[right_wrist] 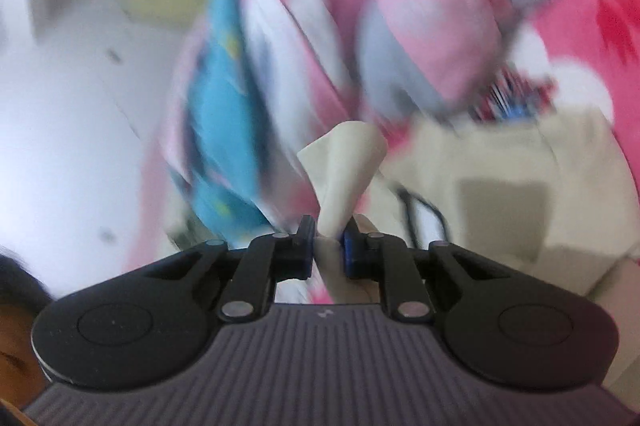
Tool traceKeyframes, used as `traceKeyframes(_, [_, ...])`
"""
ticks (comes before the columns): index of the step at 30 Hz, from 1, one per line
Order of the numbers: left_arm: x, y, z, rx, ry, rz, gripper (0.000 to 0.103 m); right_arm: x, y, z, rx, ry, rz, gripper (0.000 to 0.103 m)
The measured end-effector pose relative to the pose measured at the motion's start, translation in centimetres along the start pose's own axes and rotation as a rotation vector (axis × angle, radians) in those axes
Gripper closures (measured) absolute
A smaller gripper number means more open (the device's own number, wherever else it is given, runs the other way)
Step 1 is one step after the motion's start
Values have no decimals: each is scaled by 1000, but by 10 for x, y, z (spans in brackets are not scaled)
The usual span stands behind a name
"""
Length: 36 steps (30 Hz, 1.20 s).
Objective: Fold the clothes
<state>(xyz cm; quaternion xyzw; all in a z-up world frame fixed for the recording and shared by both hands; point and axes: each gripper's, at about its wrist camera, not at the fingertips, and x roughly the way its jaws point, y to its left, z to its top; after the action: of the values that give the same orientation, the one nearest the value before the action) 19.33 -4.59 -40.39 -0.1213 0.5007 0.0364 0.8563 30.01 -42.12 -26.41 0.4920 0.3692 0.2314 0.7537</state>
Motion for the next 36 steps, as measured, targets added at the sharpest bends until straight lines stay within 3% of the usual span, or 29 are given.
traceKeyframes(3, [-5,8,3,-20,7,-23,45,-23,45,-14,-130,-159,67,91])
traceKeyframes(6, [-21,28,8,-89,2,-71,45,-25,83,-46,-290,-251,86,91])
traceKeyframes(10, [-50,72,17,-246,-8,-123,44,23,97,-117,-480,-237,24,88])
traceKeyframes(13, [-66,117,20,-394,-15,-116,43,86,76,-176,-574,-114,-62,81])
traceKeyframes(14, [-69,132,20,-438,-16,-107,43,116,61,-198,-608,-24,-130,71])
traceKeyframes(18, [-69,164,17,-488,9,-62,43,191,10,-263,-663,342,-333,69])
traceKeyframes(20, [-67,170,18,-490,20,-79,43,177,16,-261,-681,332,-355,69])
traceKeyframes(23, [-61,166,20,-465,47,-141,43,157,25,-257,-709,316,-388,56])
traceKeyframes(26, [-55,153,22,-405,74,-186,41,136,34,-252,-735,294,-430,53])
traceKeyframes(30, [-41,135,32,-264,99,-175,41,91,37,-224,-745,178,-622,51])
traceKeyframes(36, [-19,111,46,-65,174,-139,42,58,27,-215,-793,120,-865,51])
